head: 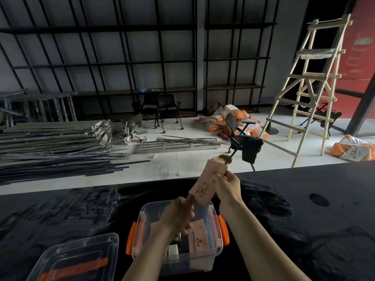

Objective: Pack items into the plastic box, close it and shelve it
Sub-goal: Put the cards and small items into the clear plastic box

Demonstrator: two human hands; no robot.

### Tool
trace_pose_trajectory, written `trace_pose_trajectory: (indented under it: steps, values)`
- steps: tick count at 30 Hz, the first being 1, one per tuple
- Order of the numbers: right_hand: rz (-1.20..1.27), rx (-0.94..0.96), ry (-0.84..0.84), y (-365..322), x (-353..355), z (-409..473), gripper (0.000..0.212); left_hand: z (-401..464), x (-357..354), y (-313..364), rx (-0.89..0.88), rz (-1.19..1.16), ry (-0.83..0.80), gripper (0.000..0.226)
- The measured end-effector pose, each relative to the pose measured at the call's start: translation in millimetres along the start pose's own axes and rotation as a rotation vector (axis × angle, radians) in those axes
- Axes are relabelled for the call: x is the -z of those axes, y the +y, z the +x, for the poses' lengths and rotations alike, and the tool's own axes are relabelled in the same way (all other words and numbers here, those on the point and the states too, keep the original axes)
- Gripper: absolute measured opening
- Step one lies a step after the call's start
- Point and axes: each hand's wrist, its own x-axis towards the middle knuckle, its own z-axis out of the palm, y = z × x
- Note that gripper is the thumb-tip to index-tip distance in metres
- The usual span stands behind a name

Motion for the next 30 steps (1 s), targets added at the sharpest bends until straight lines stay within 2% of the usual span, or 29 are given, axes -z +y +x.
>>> trace_pose_trajectory:
  steps: [2,4,6,8,9,12,14,16,18,20,22,25,27,30]
  values:
    - [-0.016,-0.007,0.027,0,10,5,0.017,3,-12,-9,0.057,0.362,-0.121,0.045]
    - [-0.050,-0.045,0.019,4,16,5,0.019,5,-26,-17,0.087,0.572,-0.225,0.038]
    - [-0.086,-0.086,-0.013,10,19,4,0.019,6,-37,-22,0.114,0.661,-0.259,0.030]
    - [-0.120,-0.086,-0.025,15,20,2,0.017,10,-44,-27,0.081,0.777,-0.291,0.033]
    - [-0.127,-0.078,-0.021,17,21,1,0.015,12,-46,-28,0.056,0.811,-0.280,0.034]
    - [-0.145,-0.086,-0.011,23,23,1,0.010,10,-41,-26,-0.022,0.844,-0.189,0.019]
    - [-0.137,-0.108,-0.031,24,25,1,0.009,12,-28,-23,-0.091,0.820,-0.116,0.020]
    - [-0.120,-0.141,-0.059,24,23,2,0.010,8,-8,-17,-0.142,0.700,-0.067,0.020]
    - [-0.117,-0.163,-0.107,26,13,-1,0.011,4,11,-12,-0.205,0.364,0.008,0.019]
    - [-0.096,-0.158,-0.142,28,-4,-9,0.009,0,23,-7,-0.231,0.070,0.153,0.029]
    - [-0.095,-0.117,-0.149,32,-23,-17,0.009,-3,30,-7,-0.191,-0.065,0.296,0.042]
    - [-0.097,-0.094,-0.153,39,-43,-25,0.016,-7,35,-13,-0.143,-0.352,0.321,0.045]
    - [-0.083,-0.144,-0.201,43,-51,-29,0.014,-11,39,-16,-0.176,-0.371,0.318,0.034]
    - [-0.087,-0.162,-0.225,49,-54,-31,0.010,-17,48,-20,-0.256,-0.095,0.310,0.023]
